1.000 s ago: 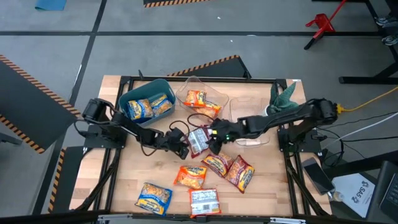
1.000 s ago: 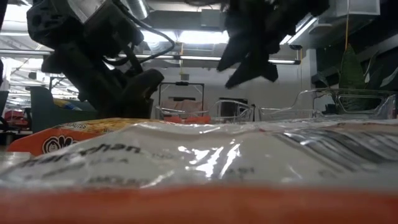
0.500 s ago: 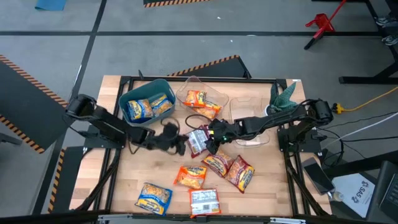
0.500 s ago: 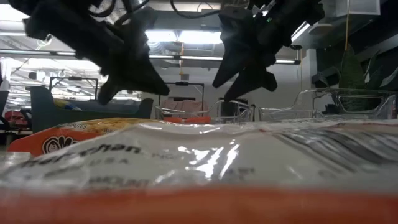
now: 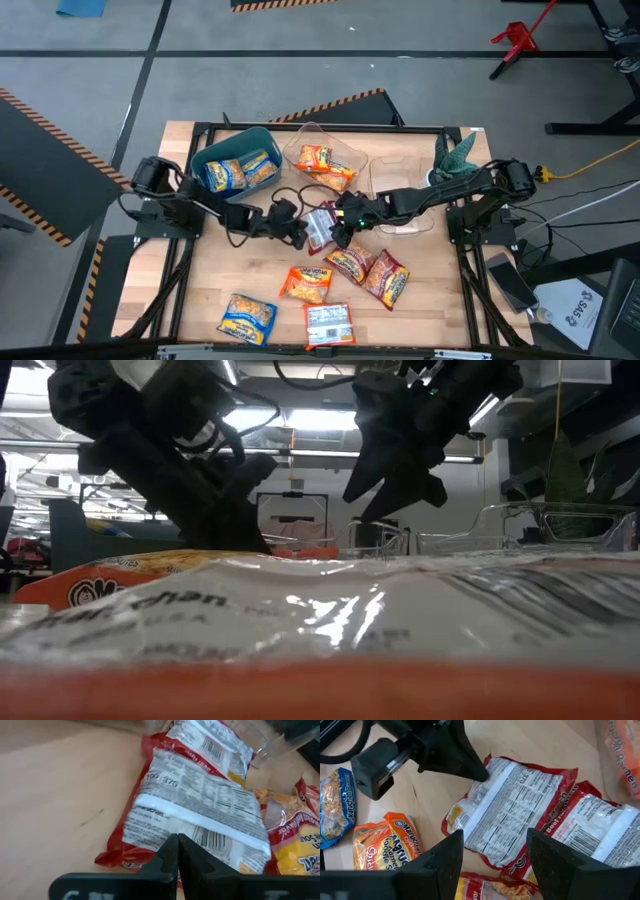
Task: Sort Maruchan noodles
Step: Put the red noodle pack into the right transparent bin
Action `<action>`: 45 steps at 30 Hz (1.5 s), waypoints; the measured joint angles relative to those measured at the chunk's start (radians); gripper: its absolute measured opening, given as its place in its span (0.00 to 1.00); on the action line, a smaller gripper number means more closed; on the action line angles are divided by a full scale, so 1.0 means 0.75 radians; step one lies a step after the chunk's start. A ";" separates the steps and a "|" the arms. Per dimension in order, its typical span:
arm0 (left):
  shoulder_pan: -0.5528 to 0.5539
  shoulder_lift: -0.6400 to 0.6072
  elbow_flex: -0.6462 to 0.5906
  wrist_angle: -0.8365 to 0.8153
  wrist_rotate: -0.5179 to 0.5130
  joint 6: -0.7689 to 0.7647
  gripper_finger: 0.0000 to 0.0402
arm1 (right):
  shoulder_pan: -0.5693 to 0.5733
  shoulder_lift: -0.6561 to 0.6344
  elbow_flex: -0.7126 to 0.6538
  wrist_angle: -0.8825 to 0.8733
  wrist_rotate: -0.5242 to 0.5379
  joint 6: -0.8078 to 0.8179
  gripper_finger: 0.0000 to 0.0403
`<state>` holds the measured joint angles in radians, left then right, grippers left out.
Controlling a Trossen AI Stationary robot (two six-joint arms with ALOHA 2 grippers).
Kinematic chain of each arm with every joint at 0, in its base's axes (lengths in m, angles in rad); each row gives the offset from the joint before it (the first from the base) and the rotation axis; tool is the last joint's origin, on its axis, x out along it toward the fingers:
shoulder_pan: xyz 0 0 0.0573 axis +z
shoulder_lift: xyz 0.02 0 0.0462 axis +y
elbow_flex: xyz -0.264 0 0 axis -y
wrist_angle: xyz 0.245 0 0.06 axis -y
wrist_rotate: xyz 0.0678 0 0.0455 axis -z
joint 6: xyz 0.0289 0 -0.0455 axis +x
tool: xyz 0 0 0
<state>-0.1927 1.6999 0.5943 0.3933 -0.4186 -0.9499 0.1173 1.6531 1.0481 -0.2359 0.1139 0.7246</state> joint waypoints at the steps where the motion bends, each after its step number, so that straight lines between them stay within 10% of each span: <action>1: -0.004 0.005 0.001 -0.013 0.007 -0.016 0.00 | 0.000 0.000 0.000 0.000 0.003 0.001 0.51; 25: -0.100 0.015 -0.003 -0.171 -0.004 -0.163 0.00 | 0.000 0.130 -0.001 0.397 0.082 0.078 0.64; 45: -0.097 0.122 0.002 0.015 -0.019 -0.209 0.00 | -0.003 0.279 0.139 0.283 0.175 0.081 0.64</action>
<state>-0.2652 1.7915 0.5958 0.4046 -0.4328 -1.1065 0.1154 1.8627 1.1527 -0.0234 0.2455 0.7851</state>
